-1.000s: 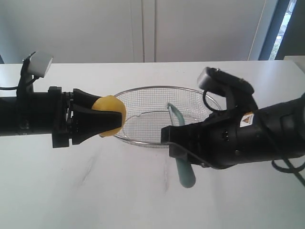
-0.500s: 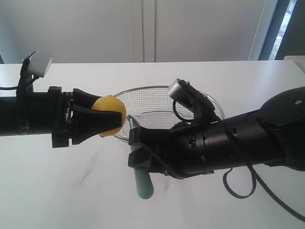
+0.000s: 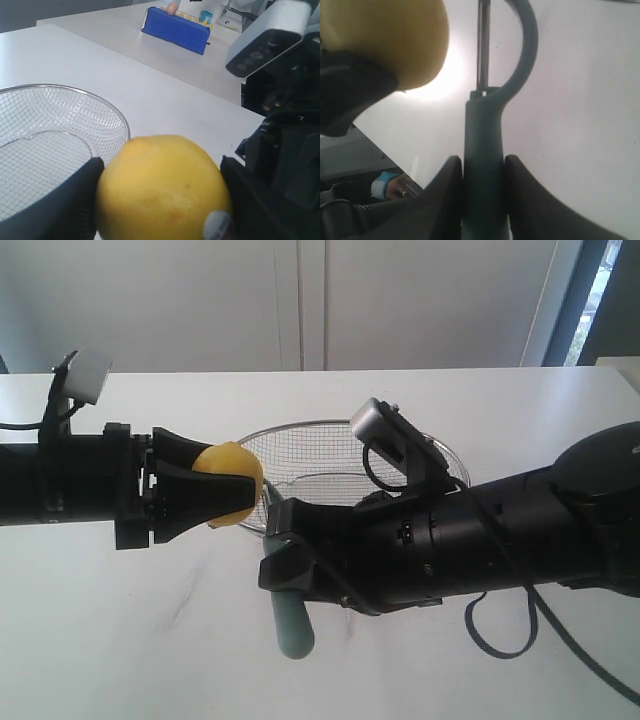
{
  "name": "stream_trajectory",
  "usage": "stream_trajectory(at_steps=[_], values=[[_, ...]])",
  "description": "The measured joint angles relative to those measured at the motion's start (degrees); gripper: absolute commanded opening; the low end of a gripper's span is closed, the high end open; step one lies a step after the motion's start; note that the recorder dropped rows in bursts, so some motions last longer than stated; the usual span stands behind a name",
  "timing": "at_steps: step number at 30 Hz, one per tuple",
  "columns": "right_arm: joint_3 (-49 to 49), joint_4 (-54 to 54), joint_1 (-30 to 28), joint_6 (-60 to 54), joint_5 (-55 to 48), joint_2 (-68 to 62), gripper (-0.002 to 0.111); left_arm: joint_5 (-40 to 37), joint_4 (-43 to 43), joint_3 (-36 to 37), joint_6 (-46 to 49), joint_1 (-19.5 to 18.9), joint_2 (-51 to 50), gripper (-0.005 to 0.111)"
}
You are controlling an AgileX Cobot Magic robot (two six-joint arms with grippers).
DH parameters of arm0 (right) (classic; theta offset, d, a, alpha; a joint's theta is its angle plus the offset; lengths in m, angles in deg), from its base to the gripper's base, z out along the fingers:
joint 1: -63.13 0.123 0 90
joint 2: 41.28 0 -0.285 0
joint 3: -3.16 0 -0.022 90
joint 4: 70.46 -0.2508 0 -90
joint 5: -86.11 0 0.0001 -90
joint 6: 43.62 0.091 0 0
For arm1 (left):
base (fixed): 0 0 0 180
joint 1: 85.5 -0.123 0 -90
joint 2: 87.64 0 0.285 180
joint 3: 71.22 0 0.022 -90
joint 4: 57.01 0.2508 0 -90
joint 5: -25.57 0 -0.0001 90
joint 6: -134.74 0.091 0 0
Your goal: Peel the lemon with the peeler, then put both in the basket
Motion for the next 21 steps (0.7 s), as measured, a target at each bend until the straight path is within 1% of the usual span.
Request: stream_trajectory(at_steps=[12,18,21], values=[[0.0,-0.46,0.0,-1.08,0.23,2.52,0.0,0.34,0.0,0.0,0.0,0.0,0.0,0.0],[0.0,-0.46,0.0,-1.77,2.24,7.24,0.0,0.34,0.0,0.0,0.0,0.0,0.0,0.0],[0.0,-0.46,0.0,-1.77,2.47,11.71,0.0,0.34,0.0,0.0,0.0,0.0,0.0,0.0]])
